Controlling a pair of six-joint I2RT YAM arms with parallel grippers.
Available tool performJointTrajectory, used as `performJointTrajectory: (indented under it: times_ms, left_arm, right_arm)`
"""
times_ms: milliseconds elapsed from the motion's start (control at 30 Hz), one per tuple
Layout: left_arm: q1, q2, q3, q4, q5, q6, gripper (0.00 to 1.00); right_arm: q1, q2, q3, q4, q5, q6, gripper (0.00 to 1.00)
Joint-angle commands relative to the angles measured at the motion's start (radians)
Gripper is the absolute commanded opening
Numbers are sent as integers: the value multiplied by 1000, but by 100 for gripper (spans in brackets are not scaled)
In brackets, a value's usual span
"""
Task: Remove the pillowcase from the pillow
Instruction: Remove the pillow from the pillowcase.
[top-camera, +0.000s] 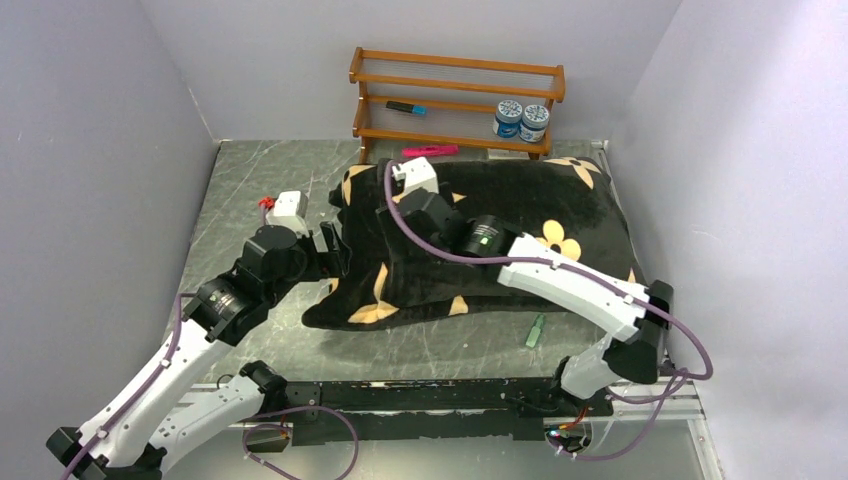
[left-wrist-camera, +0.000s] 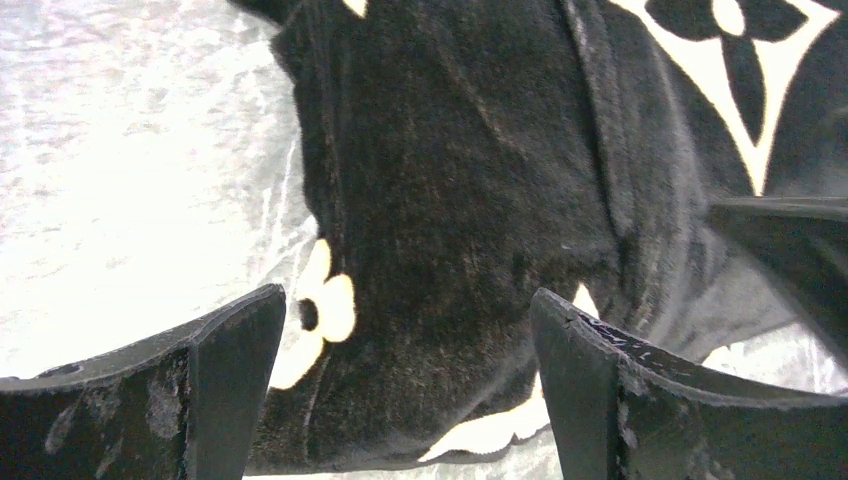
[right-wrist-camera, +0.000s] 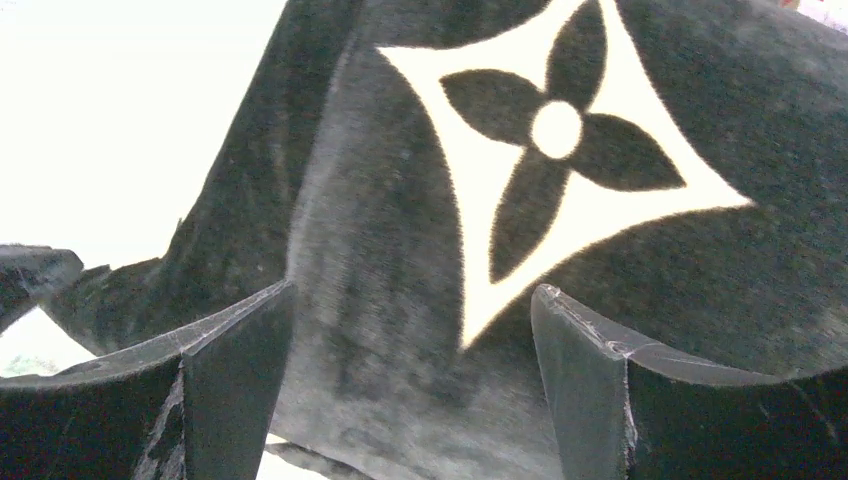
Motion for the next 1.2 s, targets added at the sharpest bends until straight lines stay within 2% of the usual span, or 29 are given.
performJointTrajectory:
  times_ms: [0,167,533,733,1167]
  left_arm:
    - [3,-9,-12,68,95,-14,96]
    - [2,23,-48,130,146,-59,96]
    - [3,145,-77,161,150,-112,96]
    - [3,131,-142,100,56,-148,96]
    - [3,70,-227,9,-32,-184,96]
  right_arm:
    - [49,74,102,0,94,9,91]
    - [86,149,161,-15,133,-12,93]
    - [87,219,156,-71,247,-20,95]
    - [88,190,106,-123,329,-5,96]
    - [87,67,14,-248,466,76,96]
